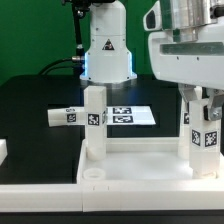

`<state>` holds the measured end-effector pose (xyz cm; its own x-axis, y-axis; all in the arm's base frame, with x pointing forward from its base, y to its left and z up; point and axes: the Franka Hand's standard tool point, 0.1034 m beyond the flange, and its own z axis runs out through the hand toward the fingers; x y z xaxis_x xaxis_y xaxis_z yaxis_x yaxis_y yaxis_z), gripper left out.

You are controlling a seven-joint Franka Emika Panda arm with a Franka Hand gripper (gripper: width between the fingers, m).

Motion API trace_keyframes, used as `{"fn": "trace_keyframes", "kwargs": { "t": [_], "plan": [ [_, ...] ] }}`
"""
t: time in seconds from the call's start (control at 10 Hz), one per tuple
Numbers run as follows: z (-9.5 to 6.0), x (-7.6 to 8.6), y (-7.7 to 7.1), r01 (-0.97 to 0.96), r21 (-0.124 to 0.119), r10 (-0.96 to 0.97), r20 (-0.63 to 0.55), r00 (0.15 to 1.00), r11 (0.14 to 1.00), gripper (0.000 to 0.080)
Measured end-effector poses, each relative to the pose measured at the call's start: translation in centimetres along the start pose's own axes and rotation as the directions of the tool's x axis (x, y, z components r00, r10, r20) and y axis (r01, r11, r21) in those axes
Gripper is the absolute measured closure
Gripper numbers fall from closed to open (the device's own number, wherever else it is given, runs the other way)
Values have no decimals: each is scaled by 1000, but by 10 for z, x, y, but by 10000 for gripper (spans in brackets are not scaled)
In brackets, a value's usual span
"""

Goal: Assemble desk

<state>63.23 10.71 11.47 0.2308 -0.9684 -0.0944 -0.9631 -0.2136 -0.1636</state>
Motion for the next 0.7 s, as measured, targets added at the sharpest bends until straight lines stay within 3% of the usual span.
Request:
{"fn": "trace_keyframes", "kwargs": {
  "t": [0.3,0.4,0.5,0.7],
  "plan": [
    [0,-3,0,-66,1,66,0,998,998,512],
    [1,-4,0,-18,-1,18,-1,1000,1000,408],
    [1,-5,0,179,-14,-179,-15,984,984,408],
    [1,-10,-1,533,-48,-533,21,846,845,174]
  ]
}}
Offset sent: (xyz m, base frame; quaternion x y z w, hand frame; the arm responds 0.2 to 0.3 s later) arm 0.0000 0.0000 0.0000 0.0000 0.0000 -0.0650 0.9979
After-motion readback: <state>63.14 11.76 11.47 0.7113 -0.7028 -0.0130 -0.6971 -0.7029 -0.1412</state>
